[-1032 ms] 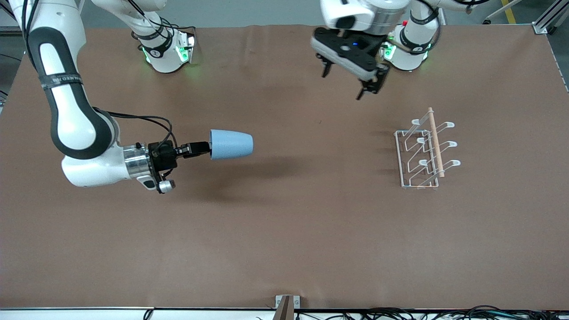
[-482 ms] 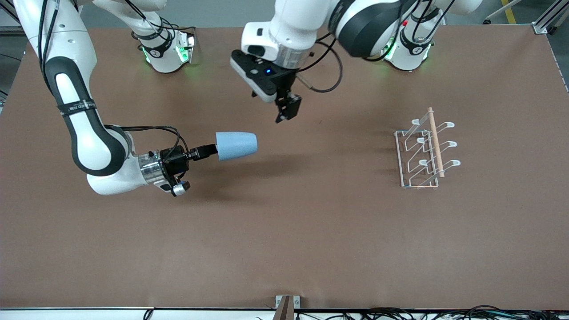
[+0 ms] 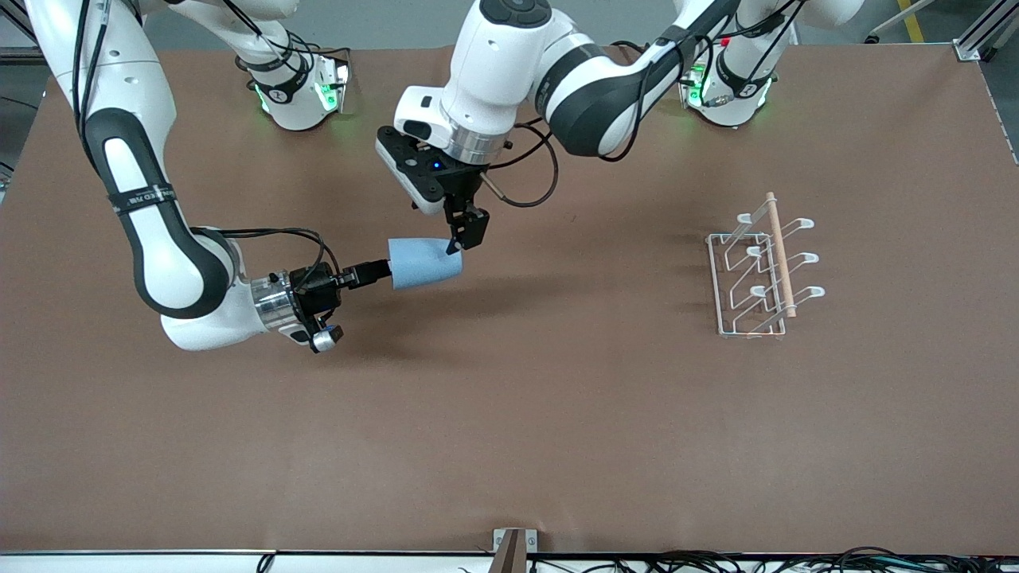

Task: Hang cup on cup holder
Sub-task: 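Carry the cup to mid-table while the left gripper reaches toward it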

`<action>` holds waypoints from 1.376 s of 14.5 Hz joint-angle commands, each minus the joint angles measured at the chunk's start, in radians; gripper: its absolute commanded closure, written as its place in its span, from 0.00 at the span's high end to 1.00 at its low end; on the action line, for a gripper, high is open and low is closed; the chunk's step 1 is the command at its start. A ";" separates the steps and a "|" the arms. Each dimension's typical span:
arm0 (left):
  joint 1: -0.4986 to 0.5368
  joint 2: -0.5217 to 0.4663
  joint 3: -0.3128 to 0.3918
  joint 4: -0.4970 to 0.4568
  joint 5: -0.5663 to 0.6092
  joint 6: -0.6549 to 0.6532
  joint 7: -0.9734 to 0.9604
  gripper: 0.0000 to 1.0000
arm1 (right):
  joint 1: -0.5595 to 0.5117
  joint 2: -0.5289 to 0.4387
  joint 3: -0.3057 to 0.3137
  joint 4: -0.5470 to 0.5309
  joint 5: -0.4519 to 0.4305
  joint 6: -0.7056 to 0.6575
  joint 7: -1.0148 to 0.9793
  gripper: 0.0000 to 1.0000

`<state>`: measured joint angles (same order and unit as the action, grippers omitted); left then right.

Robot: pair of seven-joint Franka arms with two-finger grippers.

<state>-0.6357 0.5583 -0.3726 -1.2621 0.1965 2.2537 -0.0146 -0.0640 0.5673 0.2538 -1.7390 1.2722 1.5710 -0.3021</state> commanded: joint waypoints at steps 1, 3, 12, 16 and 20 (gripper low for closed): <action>-0.009 0.029 0.004 0.036 0.023 0.023 0.079 1.00 | 0.003 0.002 0.002 -0.001 0.024 -0.011 -0.009 0.07; -0.009 0.038 0.006 0.035 0.023 0.039 0.110 1.00 | 0.010 0.002 0.002 -0.001 0.024 -0.012 -0.009 0.07; -0.007 0.101 0.009 0.027 0.069 0.090 0.237 0.99 | 0.026 0.002 0.001 -0.002 0.019 -0.037 -0.009 0.08; -0.007 0.118 0.009 0.024 0.116 0.081 0.237 0.68 | 0.024 0.000 0.001 -0.002 0.019 -0.043 -0.009 0.09; -0.006 0.097 0.009 0.023 0.118 0.012 0.235 0.33 | 0.021 0.000 0.001 -0.002 0.015 -0.046 0.006 0.81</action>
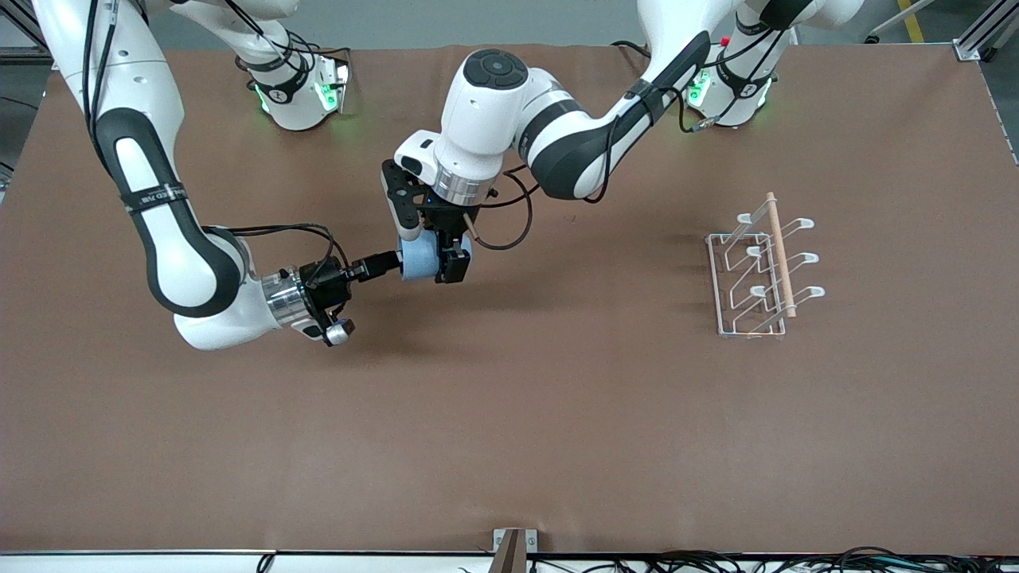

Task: Hang cup on cup holder
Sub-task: 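Carry the cup to mid-table while the left gripper reaches toward it, then grasp the cup with the left gripper while the right gripper releases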

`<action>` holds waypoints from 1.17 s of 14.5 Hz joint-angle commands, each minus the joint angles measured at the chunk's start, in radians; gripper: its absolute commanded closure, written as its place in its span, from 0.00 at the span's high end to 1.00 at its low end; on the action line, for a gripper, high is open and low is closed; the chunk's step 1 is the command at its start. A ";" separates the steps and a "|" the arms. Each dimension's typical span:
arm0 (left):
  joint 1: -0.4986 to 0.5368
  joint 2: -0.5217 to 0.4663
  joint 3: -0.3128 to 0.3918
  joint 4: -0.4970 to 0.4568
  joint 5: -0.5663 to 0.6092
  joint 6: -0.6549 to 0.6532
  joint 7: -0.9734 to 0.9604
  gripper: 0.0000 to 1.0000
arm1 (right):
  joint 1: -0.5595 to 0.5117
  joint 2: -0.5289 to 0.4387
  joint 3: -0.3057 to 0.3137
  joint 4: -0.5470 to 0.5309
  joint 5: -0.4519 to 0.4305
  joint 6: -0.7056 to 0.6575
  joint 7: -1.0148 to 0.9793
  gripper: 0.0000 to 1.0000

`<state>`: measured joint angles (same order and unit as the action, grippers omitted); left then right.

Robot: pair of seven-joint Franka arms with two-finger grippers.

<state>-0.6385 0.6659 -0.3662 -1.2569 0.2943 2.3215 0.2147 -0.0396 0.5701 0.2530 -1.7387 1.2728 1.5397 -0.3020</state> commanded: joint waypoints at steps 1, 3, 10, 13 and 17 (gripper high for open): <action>0.003 -0.025 0.003 0.017 0.019 -0.109 0.006 0.33 | -0.006 -0.003 0.002 -0.001 0.013 -0.018 0.007 1.00; 0.014 -0.052 0.003 0.017 0.022 -0.213 0.006 0.33 | -0.009 -0.003 0.002 -0.001 0.013 -0.021 0.007 1.00; 0.086 -0.135 0.006 0.013 0.227 -0.759 0.018 0.32 | -0.005 -0.073 -0.070 -0.034 -0.157 0.071 0.007 1.00; 0.088 -0.152 0.004 -0.025 0.438 -0.968 0.099 0.31 | -0.008 -0.156 -0.104 -0.055 -0.340 0.145 0.007 1.00; 0.135 -0.167 0.004 -0.134 0.649 -1.070 0.282 0.31 | -0.008 -0.263 -0.181 -0.024 -0.663 0.191 0.007 1.00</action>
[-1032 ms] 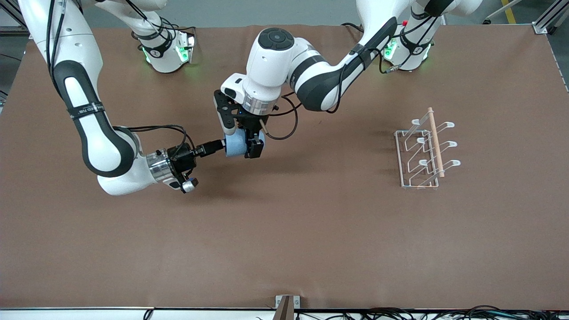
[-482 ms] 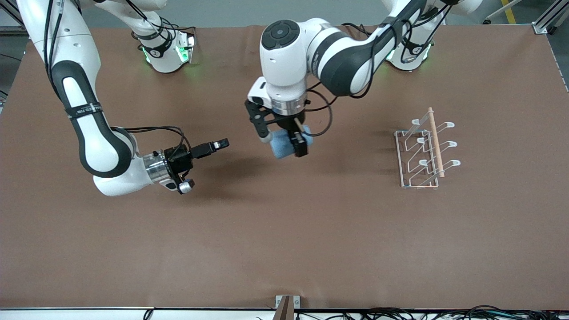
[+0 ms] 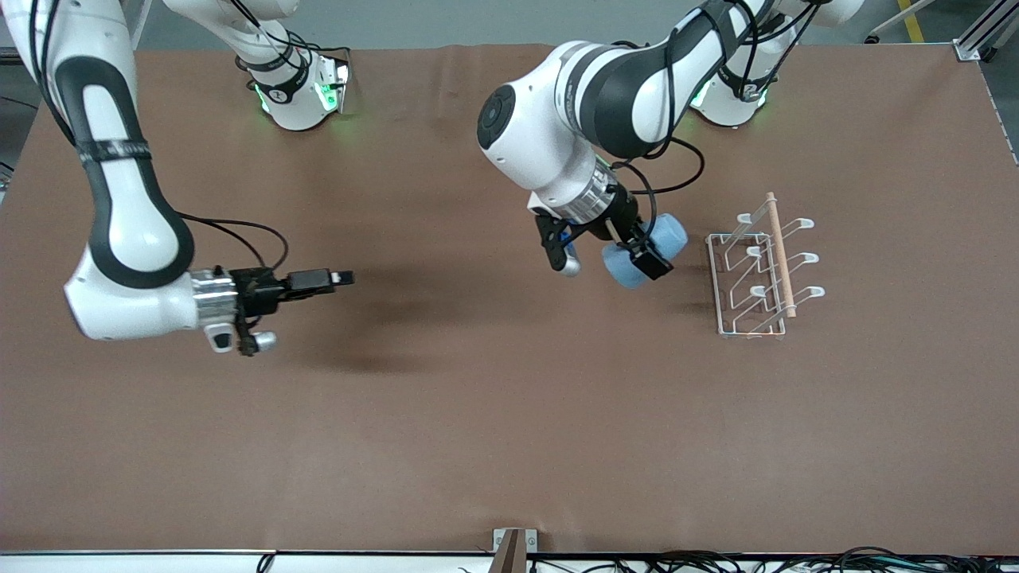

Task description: Hang cup on cup holder

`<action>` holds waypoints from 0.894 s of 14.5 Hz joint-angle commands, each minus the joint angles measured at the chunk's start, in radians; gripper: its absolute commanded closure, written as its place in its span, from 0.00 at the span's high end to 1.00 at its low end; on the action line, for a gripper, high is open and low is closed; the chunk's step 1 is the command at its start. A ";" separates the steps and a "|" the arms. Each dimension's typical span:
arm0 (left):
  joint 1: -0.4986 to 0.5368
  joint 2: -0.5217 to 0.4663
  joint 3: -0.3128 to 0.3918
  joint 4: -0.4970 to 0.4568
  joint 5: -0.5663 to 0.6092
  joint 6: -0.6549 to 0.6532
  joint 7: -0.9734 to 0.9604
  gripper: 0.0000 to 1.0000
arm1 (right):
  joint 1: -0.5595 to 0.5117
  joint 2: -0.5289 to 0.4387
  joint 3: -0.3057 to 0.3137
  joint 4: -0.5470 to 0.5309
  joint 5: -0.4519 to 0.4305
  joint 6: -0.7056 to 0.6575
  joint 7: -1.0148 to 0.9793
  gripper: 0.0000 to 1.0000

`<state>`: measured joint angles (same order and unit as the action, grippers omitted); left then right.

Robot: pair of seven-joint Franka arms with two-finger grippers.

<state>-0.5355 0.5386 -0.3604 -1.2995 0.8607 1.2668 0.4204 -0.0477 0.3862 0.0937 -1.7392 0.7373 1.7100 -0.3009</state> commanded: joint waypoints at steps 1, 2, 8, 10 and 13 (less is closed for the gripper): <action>0.048 -0.054 0.000 -0.127 0.119 -0.015 0.116 0.31 | 0.000 -0.095 -0.037 -0.007 -0.192 0.020 0.006 1.00; 0.067 -0.064 0.000 -0.168 0.148 -0.015 0.144 0.30 | 0.000 -0.121 -0.048 0.007 -0.252 0.023 0.008 1.00; 0.140 -0.068 0.000 -0.326 0.258 -0.046 0.164 0.30 | -0.001 -0.211 -0.097 0.168 -0.593 -0.032 0.070 1.00; 0.152 -0.054 0.001 -0.355 0.286 -0.046 0.166 0.30 | -0.003 -0.211 -0.097 0.278 -0.656 -0.165 0.129 1.00; 0.160 -0.011 0.001 -0.402 0.342 -0.046 0.166 0.31 | 0.002 -0.257 -0.117 0.316 -0.706 -0.225 0.146 1.00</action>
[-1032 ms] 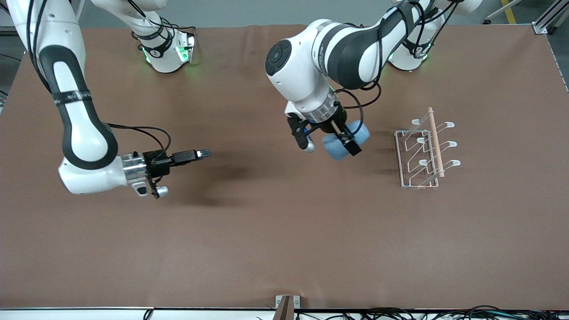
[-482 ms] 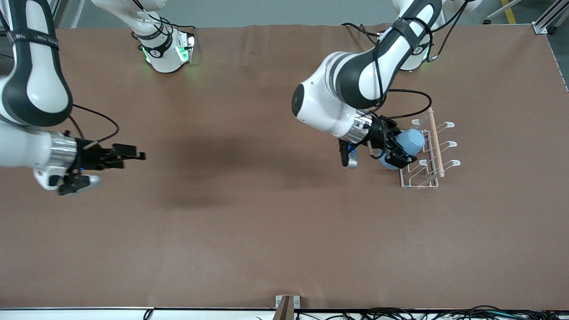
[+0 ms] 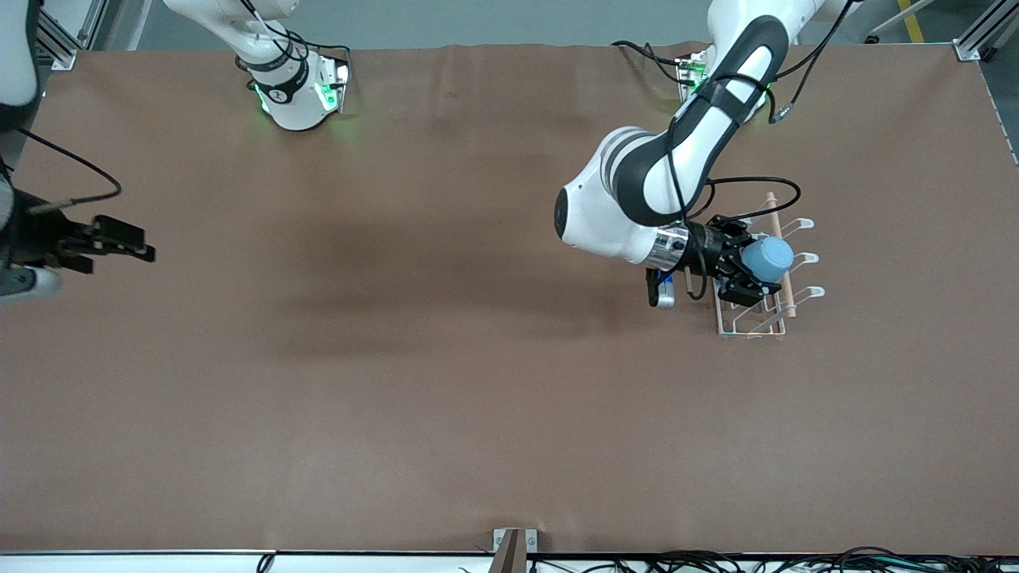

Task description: Hang cup on cup holder

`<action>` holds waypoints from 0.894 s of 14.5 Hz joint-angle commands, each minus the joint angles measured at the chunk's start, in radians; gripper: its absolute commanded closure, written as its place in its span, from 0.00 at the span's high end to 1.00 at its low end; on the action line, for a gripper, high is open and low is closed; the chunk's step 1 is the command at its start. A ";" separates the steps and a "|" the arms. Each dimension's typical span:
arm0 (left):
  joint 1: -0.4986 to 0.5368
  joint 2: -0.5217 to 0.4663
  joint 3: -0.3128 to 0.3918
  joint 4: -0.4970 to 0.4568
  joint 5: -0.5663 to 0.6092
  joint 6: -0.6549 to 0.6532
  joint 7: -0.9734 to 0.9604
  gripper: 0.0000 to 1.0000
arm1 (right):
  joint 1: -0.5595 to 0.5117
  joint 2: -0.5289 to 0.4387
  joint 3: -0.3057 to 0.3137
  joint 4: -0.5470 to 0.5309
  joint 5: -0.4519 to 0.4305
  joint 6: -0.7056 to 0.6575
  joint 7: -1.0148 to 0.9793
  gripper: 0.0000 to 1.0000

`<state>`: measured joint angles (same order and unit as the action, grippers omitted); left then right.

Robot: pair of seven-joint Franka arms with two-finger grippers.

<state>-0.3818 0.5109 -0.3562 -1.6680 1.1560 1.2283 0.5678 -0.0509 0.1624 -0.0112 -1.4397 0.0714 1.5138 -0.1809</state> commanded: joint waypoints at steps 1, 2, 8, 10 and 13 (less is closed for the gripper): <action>0.011 0.027 -0.003 -0.042 0.063 -0.007 0.018 0.31 | 0.006 -0.065 -0.015 -0.001 -0.045 -0.035 0.029 1.00; 0.017 0.034 -0.003 -0.053 0.083 -0.007 0.017 0.32 | 0.011 -0.099 -0.016 -0.028 -0.057 -0.044 0.047 1.00; 0.047 0.066 -0.003 -0.094 0.155 -0.007 0.006 0.33 | 0.023 -0.205 -0.045 -0.122 -0.108 -0.057 0.129 1.00; 0.064 0.087 -0.003 -0.095 0.171 -0.006 0.004 0.35 | 0.026 -0.222 -0.050 -0.142 -0.108 -0.046 0.133 1.00; 0.064 0.095 -0.004 -0.098 0.171 -0.006 0.001 0.35 | 0.039 -0.224 -0.070 -0.142 -0.091 -0.031 0.136 1.00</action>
<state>-0.3199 0.6059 -0.3534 -1.7574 1.3024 1.2289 0.5675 -0.0418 -0.0265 -0.0580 -1.5408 -0.0167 1.4590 -0.0680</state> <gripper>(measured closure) 0.220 0.000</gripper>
